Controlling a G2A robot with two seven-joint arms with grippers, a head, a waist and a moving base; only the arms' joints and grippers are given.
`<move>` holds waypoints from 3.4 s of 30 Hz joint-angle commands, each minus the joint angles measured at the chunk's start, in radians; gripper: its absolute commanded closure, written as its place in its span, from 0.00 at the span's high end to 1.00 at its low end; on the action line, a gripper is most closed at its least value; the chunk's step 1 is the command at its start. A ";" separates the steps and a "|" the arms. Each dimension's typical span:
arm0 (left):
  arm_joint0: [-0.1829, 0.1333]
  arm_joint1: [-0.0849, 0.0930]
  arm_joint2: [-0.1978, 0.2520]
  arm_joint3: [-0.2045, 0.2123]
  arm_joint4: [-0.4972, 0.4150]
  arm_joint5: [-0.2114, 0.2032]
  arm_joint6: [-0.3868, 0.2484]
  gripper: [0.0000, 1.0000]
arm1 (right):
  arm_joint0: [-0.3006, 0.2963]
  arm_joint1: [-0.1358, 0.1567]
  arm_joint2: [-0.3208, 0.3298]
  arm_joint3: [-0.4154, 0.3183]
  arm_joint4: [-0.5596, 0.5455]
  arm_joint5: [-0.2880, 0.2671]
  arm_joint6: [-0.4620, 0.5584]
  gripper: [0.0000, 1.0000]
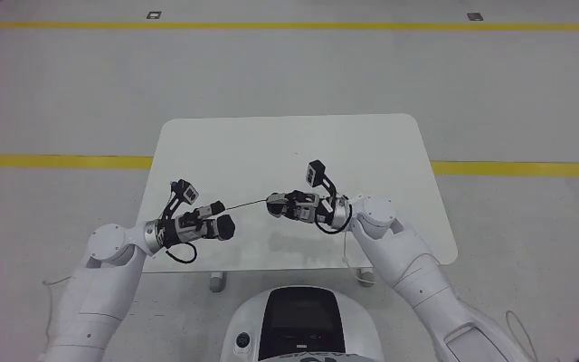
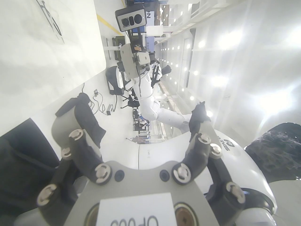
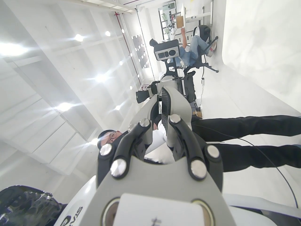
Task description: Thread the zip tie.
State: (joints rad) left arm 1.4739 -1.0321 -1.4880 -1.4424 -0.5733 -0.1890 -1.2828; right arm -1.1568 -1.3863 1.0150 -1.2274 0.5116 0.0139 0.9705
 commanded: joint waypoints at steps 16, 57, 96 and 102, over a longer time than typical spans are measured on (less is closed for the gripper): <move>-0.039 0.008 0.049 0.015 -0.062 0.001 -0.059 1.00 | 0.017 -0.014 -0.072 0.011 0.043 -0.026 0.001 0.00; -0.038 0.027 0.098 0.013 -0.067 -0.005 -0.010 0.31 | -0.005 -0.004 -0.117 -0.050 -0.028 0.026 -0.056 0.00; -0.036 0.049 0.137 0.020 -0.074 -0.026 -0.002 0.00 | -0.024 0.015 -0.127 -0.110 -0.038 0.027 -0.041 0.00; -0.031 0.053 0.135 0.020 -0.078 -0.031 -0.002 0.00 | -0.027 0.018 -0.119 -0.113 -0.032 0.025 -0.058 1.00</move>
State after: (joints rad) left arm 1.4422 -0.9798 -1.3519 -1.4222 -0.6504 -0.2191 -1.2849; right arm -1.1822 -1.3697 0.8919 -1.3396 0.4783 0.0404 0.9179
